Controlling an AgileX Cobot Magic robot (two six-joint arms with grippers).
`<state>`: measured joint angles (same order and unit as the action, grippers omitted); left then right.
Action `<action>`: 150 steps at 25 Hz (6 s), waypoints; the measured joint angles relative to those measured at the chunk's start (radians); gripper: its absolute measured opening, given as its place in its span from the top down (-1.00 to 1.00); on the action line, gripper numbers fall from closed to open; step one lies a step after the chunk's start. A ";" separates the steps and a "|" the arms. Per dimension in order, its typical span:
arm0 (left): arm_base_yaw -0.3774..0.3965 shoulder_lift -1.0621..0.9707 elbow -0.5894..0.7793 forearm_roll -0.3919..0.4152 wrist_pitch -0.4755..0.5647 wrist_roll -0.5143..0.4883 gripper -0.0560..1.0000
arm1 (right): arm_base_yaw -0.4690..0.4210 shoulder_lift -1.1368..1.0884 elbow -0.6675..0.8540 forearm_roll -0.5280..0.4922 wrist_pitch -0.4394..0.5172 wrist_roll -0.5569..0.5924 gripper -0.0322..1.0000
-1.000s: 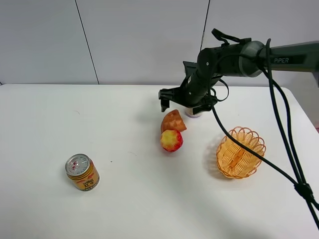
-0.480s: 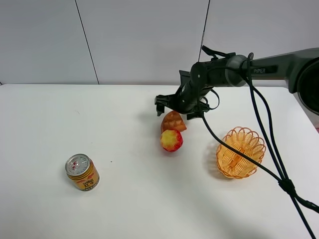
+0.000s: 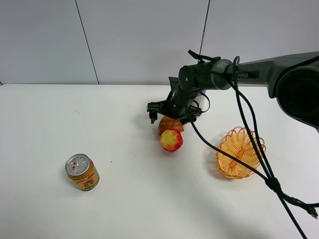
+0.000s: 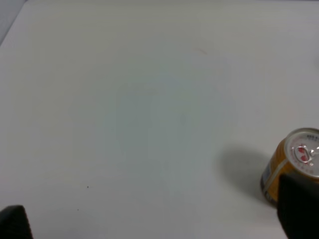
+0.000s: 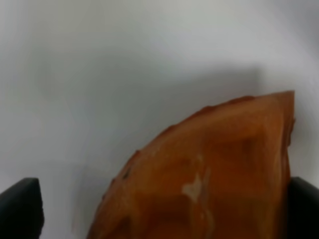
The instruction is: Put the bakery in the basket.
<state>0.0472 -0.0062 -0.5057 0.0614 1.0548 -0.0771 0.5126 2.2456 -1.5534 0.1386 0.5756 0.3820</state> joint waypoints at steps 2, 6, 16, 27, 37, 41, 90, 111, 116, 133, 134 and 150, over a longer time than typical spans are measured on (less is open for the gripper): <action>0.000 0.000 0.000 0.000 0.000 0.000 -0.99 | 0.000 0.000 -0.001 -0.004 0.009 0.000 -0.71; 0.000 0.000 0.000 0.000 0.000 0.000 -0.99 | 0.000 0.000 -0.006 -0.005 0.031 -0.001 -0.35; 0.000 0.000 0.000 0.000 0.000 0.000 -0.99 | 0.001 -0.025 -0.005 -0.021 0.060 -0.034 -0.35; 0.000 0.000 0.000 0.000 0.000 0.000 -0.99 | 0.002 -0.209 -0.003 -0.071 0.088 -0.084 -0.35; 0.000 0.000 0.000 0.000 0.000 0.000 -0.99 | 0.001 -0.501 0.018 -0.189 0.254 -0.123 -0.35; 0.000 0.000 0.000 0.000 0.000 -0.001 -0.99 | -0.017 -0.642 0.151 -0.188 0.247 -0.131 -0.35; 0.000 0.000 0.000 0.000 0.000 0.000 -0.99 | -0.353 -0.689 0.935 0.056 -0.353 -0.609 -0.80; 0.000 0.000 0.000 0.000 0.000 0.000 -0.99 | -0.371 -1.621 0.936 0.081 -0.096 -0.527 -0.84; 0.000 0.000 0.000 0.000 0.000 0.000 -0.99 | -0.475 -1.808 0.936 -0.048 0.143 -0.467 -0.84; 0.000 0.000 0.000 0.001 0.000 0.000 -0.99 | -0.493 -2.248 1.018 -0.193 0.559 -0.373 -0.74; 0.000 0.000 0.000 0.001 0.000 0.000 -0.99 | -0.493 -2.248 1.031 -0.192 0.551 -0.373 -0.74; 0.000 0.000 0.000 0.001 0.000 0.000 -0.99 | -0.493 -2.248 1.075 -0.139 0.482 -0.382 -0.74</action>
<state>0.0472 -0.0062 -0.5057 0.0623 1.0548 -0.0772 0.0197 -0.0021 -0.4782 0.0000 1.0574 0.0000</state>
